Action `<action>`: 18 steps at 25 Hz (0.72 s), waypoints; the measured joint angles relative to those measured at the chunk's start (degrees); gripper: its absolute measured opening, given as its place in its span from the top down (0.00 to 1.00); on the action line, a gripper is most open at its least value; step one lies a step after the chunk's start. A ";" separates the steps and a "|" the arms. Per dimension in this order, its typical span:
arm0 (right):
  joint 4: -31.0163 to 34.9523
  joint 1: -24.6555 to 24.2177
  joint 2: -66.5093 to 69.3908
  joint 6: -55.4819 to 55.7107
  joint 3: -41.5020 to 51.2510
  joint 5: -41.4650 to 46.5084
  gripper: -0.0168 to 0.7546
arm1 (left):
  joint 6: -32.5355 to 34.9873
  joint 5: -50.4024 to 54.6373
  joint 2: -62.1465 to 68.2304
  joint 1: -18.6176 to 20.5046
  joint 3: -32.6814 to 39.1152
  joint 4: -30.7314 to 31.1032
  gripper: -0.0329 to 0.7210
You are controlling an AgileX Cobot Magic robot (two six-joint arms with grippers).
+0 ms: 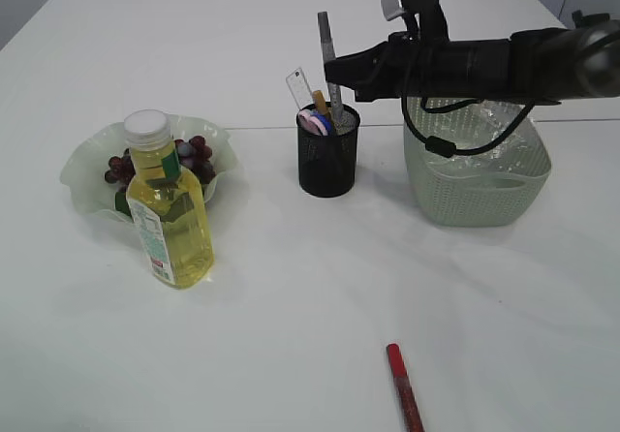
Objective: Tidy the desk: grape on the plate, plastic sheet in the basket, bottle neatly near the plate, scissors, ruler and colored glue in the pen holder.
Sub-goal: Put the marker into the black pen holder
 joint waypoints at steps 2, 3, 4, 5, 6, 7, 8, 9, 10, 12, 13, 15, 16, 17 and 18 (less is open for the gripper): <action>0.00 0.00 0.81 -0.22 0.00 -0.13 0.93 | 0.00 0.00 0.00 0.00 0.00 0.07 0.64; 0.00 0.00 1.14 -0.22 0.00 -0.25 0.93 | 0.00 0.00 0.00 0.00 0.00 0.11 0.64; 0.00 0.00 1.41 -0.31 0.00 -0.38 0.93 | 0.00 0.00 0.00 0.00 0.00 0.21 0.64; 0.00 0.00 1.77 -0.31 0.00 -0.68 0.92 | 0.00 0.00 0.00 0.00 0.00 0.21 0.64; 0.00 -0.10 1.87 -0.31 0.00 -1.25 0.91 | 0.00 0.00 0.00 0.00 0.00 0.21 0.64; 0.00 -0.10 1.87 -0.47 0.00 -1.81 0.87 | 0.00 0.00 0.00 0.00 0.00 0.21 0.64; 0.00 -0.10 1.87 -0.45 0.00 -2.02 0.83 | 0.00 0.00 0.00 0.00 0.00 0.21 0.64; 0.27 -0.10 1.87 -0.45 0.00 -2.25 0.78 | 0.00 0.00 0.00 0.00 0.00 0.21 0.64; 0.25 -0.10 1.87 -0.45 0.00 -2.32 0.70 | 0.00 0.00 0.00 0.00 0.00 0.21 0.64; 0.29 -0.10 1.87 -0.45 0.00 -1.94 0.56 | 0.00 0.00 0.00 0.00 0.00 0.21 0.64; 0.29 -0.10 1.87 -0.45 0.00 -1.24 0.51 | 0.00 0.05 0.00 0.00 0.00 0.21 0.64; 0.29 -0.10 1.87 -0.12 0.00 0.94 0.45 | 0.00 0.15 0.00 0.00 0.00 0.21 0.64; 0.29 -0.10 1.87 0.46 0.00 1.50 0.44 | 0.00 0.29 0.00 0.00 0.00 0.21 0.64; 0.29 -0.10 1.87 1.83 0.00 1.93 0.43 | 0.00 0.29 0.00 0.00 0.00 0.21 0.64; -0.07 -0.10 1.64 4.03 0.00 1.91 0.43 | 0.00 0.45 0.00 0.00 0.00 0.21 0.64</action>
